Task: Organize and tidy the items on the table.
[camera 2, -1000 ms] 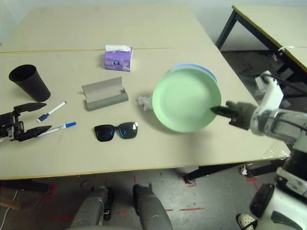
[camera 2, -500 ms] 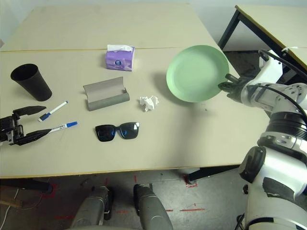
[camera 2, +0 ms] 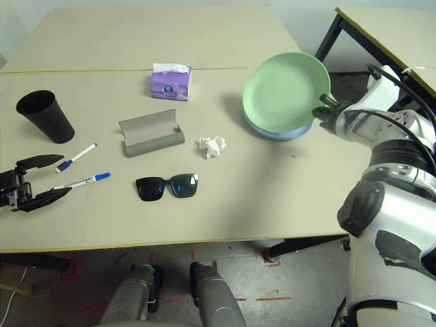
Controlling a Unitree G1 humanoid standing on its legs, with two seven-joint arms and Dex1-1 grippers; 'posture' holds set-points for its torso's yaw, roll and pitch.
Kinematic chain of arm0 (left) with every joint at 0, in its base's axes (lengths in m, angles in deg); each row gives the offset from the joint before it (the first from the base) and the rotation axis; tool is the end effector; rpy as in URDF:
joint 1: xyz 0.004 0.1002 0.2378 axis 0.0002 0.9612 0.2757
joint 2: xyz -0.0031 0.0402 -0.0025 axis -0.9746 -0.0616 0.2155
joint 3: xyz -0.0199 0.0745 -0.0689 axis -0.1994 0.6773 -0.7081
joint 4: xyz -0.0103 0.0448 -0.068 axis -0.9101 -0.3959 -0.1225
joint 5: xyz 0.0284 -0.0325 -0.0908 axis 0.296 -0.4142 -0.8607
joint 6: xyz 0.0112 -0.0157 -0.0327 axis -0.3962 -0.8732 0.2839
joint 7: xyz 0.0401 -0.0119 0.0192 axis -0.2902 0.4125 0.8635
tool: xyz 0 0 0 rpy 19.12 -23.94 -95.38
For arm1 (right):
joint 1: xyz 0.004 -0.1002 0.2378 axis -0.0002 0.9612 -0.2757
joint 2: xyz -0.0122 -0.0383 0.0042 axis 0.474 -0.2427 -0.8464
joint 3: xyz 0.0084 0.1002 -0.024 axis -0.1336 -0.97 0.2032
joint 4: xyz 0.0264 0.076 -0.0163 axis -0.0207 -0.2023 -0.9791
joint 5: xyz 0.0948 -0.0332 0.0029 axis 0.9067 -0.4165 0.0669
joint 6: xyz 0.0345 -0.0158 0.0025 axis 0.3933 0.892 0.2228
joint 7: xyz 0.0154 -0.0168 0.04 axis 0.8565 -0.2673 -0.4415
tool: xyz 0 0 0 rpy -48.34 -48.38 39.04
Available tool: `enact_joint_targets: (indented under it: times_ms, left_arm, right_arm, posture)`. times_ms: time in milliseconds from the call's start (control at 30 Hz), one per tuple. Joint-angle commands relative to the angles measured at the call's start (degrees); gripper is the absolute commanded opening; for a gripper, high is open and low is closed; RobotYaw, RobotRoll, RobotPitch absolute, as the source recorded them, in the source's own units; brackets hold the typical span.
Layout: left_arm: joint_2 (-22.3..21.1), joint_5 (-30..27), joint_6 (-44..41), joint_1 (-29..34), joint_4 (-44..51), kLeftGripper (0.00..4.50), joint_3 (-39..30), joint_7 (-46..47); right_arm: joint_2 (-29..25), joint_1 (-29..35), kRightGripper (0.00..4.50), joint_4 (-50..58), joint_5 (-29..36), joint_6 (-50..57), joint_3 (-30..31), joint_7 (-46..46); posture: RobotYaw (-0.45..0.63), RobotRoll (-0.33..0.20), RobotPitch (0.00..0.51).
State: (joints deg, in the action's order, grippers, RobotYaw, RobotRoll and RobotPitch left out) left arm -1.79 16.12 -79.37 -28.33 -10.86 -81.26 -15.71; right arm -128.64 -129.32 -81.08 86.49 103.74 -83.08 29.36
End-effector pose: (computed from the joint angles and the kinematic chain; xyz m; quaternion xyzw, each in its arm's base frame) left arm 0.2217 0.3654 0.1444 0.1376 -0.0561 -0.4876 0.8603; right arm 0.3132 -0.3413 0.2354 0.2300 0.1604 -0.0529 0.9584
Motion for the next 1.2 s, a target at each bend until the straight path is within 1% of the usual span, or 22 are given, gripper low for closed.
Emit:
enact_joint_targets:
  times_ms: [33,433,567,867,967,1033,1100,1133,1200]
  left_arm:
    - [0.0,0.1,-0.1,0.4,1.0,4.5,0.0,0.2]
    - [0.1,-0.3,-1.1,3.4,3.6,4.5,-0.1,0.2]
    - [0.1,-0.3,-1.5,3.5,3.8,4.5,0.0,0.4]
    - [1.5,0.3,-1.2,2.6,3.3,4.5,0.9,1.0]
    - [1.7,0.5,-1.0,2.4,2.9,4.5,1.0,1.0]
    - [1.8,0.5,-0.9,2.1,2.5,4.5,1.0,0.9]
    - [1.9,0.6,-0.8,1.8,2.1,4.5,1.0,0.8]
    - [1.9,0.7,-0.6,1.7,1.8,4.5,1.1,0.7]
    - [2.0,0.7,-0.5,1.3,1.3,4.5,1.3,0.6]
  right_arm:
    - [-0.8,1.1,0.02,-1.5,-2.2,-0.5,1.8,-1.3]
    - [-1.7,1.4,0.02,-1.8,-4.6,0.6,3.0,-2.8]
    - [-1.7,0.9,1.11,-1.4,-5.4,1.1,3.8,-3.6]
    - [-1.8,-1.5,4.46,-1.1,-5.3,1.2,3.3,-4.5]
    - [-2.8,-1.5,4.46,1.9,-5.4,5.1,4.5,-6.7]
    - [-3.5,0.3,4.46,6.7,-5.5,9.2,6.7,-10.1]
    - [-4.5,6.1,4.46,16.9,-4.1,15.2,9.4,-14.3]
    - [-4.8,11.1,4.46,25.4,-2.0,18.8,9.5,-15.9]
    - [-5.0,23.4,4.46,45.7,2.6,23.5,7.7,-17.8]
  posture:
    - [0.02,0.0,0.199]
    - [0.02,0.0,0.224]
    - [0.01,0.0,0.228]
    - [0.0,0.0,0.219]
    - [0.0,0.0,0.216]
    - [-0.01,0.0,0.215]
    - [-0.01,0.0,0.219]
    - [-0.02,0.0,0.221]
    - [-0.02,0.0,0.221]
